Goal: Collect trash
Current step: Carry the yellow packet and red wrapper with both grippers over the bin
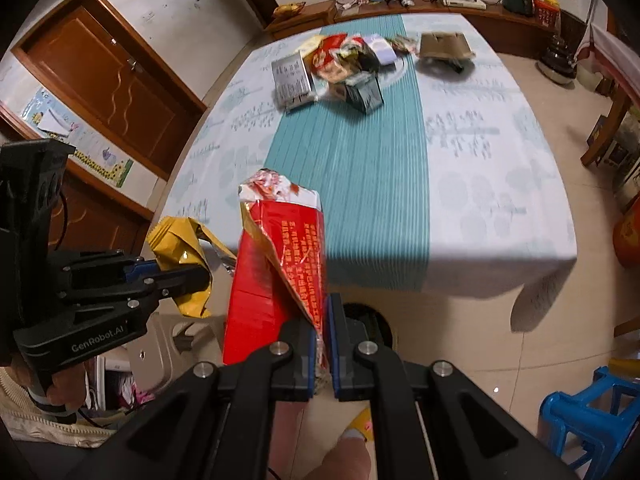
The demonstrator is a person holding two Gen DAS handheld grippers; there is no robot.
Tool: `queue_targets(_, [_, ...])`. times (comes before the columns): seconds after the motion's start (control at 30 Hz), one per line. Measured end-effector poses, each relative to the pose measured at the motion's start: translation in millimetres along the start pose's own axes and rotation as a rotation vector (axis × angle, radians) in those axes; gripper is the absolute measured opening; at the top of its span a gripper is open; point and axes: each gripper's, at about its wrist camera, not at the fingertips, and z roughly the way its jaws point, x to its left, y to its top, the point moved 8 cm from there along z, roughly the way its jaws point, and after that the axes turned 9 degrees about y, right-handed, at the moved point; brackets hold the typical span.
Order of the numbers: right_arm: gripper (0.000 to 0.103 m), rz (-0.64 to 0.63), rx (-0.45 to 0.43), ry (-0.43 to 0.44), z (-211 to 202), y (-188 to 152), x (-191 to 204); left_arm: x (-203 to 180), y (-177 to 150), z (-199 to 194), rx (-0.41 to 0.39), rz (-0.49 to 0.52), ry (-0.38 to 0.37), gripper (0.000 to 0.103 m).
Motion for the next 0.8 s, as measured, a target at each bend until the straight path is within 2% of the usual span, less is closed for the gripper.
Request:
queue_targets(0.27, [0.005, 0.078, 0.048, 0.052, 12, -51, -21, -2, -40, 11, 0.064, 0.000, 0.051, 0.012])
queue_targets(0.47, [0.005, 0.133, 0.121, 0.048, 44, -86, -29, 9, -62, 40, 0.101, -0.033, 0.041, 0.012])
queue_targets(0.6, [0.005, 0.156, 0.164, 0.022, 77, -107, -32, 16, -79, 75, 0.136, -0.058, 0.012, 0.012])
queue_targets(0.8, [0.005, 0.218, 0.189, -0.028, 145, -135, -54, 24, -100, 156, 0.182, -0.094, -0.026, 0.014])
